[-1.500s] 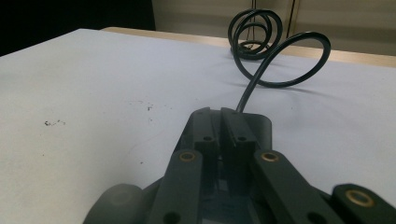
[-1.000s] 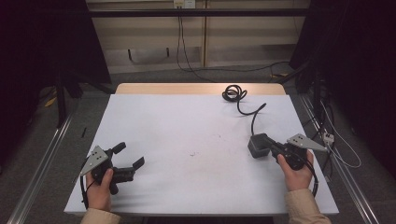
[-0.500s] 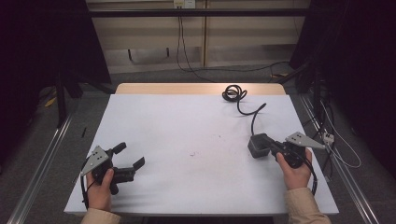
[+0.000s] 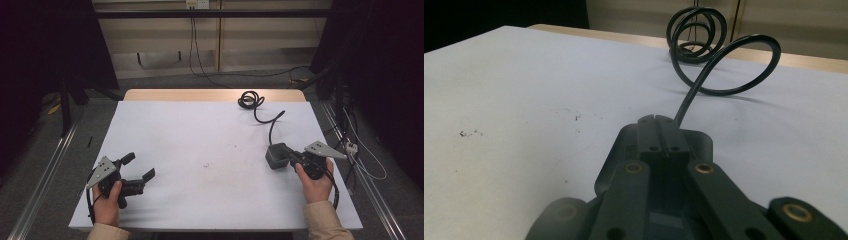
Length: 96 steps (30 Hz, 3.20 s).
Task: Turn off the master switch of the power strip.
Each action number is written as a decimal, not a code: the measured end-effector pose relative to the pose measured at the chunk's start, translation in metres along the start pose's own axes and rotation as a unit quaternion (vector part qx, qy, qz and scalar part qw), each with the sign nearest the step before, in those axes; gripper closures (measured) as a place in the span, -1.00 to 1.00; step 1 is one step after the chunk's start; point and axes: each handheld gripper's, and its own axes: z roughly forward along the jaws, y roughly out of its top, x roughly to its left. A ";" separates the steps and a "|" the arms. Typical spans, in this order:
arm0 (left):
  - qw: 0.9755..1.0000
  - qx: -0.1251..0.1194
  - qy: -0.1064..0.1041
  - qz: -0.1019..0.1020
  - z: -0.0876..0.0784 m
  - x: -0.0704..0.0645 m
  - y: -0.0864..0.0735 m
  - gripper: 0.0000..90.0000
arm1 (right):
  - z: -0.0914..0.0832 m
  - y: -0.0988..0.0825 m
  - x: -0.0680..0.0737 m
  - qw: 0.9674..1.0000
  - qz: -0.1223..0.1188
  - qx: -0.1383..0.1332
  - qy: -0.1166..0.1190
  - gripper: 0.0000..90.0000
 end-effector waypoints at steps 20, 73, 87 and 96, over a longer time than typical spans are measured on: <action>1.000 -0.002 0.001 -0.001 -0.001 0.000 0.000 -0.95 | 0.003 -0.004 0.000 1.000 -0.006 0.018 -0.005 1.00; 1.000 -0.003 0.003 -0.002 -0.003 -0.002 -0.001 -0.95 | 0.005 -0.005 0.006 1.000 -0.017 0.019 -0.018 1.00; 1.000 -0.003 0.003 -0.002 -0.004 -0.002 -0.001 -0.95 | 0.005 -0.004 0.008 0.999 -0.027 0.023 -0.023 1.00; 1.000 -0.004 0.005 -0.002 -0.005 -0.002 -0.001 -0.95 | 0.005 -0.004 0.009 0.999 -0.030 0.023 -0.026 1.00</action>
